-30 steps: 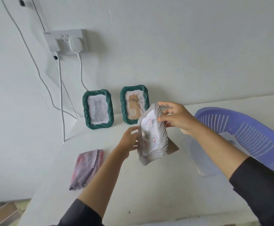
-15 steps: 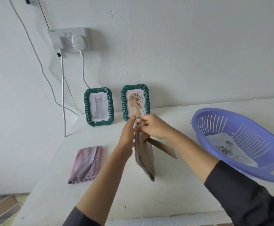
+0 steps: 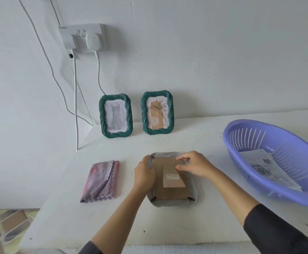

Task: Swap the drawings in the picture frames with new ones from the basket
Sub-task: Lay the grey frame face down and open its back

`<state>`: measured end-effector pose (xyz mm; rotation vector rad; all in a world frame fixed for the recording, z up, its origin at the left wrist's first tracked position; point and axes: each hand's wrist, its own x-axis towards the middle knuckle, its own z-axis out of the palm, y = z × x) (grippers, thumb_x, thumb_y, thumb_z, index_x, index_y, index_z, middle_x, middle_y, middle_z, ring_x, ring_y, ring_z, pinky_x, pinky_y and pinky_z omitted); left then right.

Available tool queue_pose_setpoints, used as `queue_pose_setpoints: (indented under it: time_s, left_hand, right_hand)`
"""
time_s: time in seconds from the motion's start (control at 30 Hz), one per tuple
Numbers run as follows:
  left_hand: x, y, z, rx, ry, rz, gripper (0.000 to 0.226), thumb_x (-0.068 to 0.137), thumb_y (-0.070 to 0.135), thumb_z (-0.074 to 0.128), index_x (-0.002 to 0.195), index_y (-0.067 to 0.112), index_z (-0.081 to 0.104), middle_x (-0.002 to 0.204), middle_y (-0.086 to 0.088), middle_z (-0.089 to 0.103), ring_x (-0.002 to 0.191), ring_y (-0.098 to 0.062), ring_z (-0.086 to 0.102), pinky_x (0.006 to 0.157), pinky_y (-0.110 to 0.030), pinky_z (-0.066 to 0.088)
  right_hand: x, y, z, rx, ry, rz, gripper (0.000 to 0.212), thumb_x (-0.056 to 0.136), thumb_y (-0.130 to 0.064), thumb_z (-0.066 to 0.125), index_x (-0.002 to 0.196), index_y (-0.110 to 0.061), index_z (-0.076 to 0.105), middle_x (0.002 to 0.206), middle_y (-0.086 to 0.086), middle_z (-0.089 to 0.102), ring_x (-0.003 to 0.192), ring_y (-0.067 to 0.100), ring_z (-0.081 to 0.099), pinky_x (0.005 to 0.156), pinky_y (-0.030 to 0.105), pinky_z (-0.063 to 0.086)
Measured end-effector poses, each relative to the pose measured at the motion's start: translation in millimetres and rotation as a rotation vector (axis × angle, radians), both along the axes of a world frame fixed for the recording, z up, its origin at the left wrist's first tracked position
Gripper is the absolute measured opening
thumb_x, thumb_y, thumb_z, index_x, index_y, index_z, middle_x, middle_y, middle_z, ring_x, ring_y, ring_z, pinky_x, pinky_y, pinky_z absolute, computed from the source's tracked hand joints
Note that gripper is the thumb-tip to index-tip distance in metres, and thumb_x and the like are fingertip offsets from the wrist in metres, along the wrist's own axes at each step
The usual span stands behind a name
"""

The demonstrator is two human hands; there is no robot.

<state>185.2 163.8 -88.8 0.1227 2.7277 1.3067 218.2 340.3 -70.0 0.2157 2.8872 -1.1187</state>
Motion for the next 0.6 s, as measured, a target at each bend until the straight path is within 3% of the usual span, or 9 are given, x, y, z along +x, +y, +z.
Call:
queue_pose_setpoints:
  time_s: [0.07,0.17,0.3,0.43,0.6]
  left_hand:
    - [2,-1,-5,-0.069,0.033,-0.031,0.042,0.093,0.013,0.038,0.134,0.018,0.046,0.132,-0.013,0.053,0.121,-0.031,0.048,0.099,-0.033,0.036]
    - [2,-3,-6,-0.139,0.055,-0.070,0.046,0.090,0.009,0.039,0.135,0.016,0.045,0.133,-0.012,0.044,0.123,-0.030,0.046,0.100,-0.031,0.035]
    - [-4,-4,2,-0.337,0.100,-0.059,0.041,0.090,0.013,0.039,0.128,0.017,0.051,0.129,-0.009,0.044,0.118,-0.030,0.049,0.092,-0.036,0.042]
    - [-25,-6,4,-0.264,0.160,-0.089,0.033,0.094,0.016,0.044,0.125,0.015,0.056,0.131,-0.012,0.049,0.117,-0.029,0.050,0.096,-0.033,0.040]
    - [-50,-9,0,-0.221,0.131,-0.194,0.026,0.092,0.017,0.053,0.115,0.014,0.065,0.121,-0.010,0.058,0.105,-0.024,0.057,0.084,-0.023,0.037]
  right_hand:
    - [4,0,-11,0.010,0.010,0.011,0.042,0.079,-0.029,0.070,0.119,-0.021,0.061,0.102,0.002,0.050,0.099,0.017,0.050,0.080,0.025,0.036]
    - [6,2,-24,0.002,0.055,0.029,0.034,0.083,-0.023,0.065,0.117,-0.023,0.061,0.092,-0.011,0.037,0.091,0.011,0.041,0.080,0.022,0.031]
    - [5,6,-30,-0.086,0.174,-0.013,0.028,0.085,-0.015,0.062,0.113,-0.019,0.064,0.098,-0.004,0.044,0.075,-0.002,0.043,0.072,0.017,0.033]
    - [-4,12,-28,-0.059,0.236,-0.078,0.026,0.087,-0.019,0.060,0.113,-0.018,0.065,0.106,0.002,0.051,0.072,-0.003,0.043,0.076,0.022,0.034]
    - [-22,17,-23,0.022,0.151,-0.044,0.028,0.089,-0.023,0.055,0.115,-0.019,0.064,0.114,0.003,0.056,0.098,0.016,0.055,0.082,0.027,0.042]
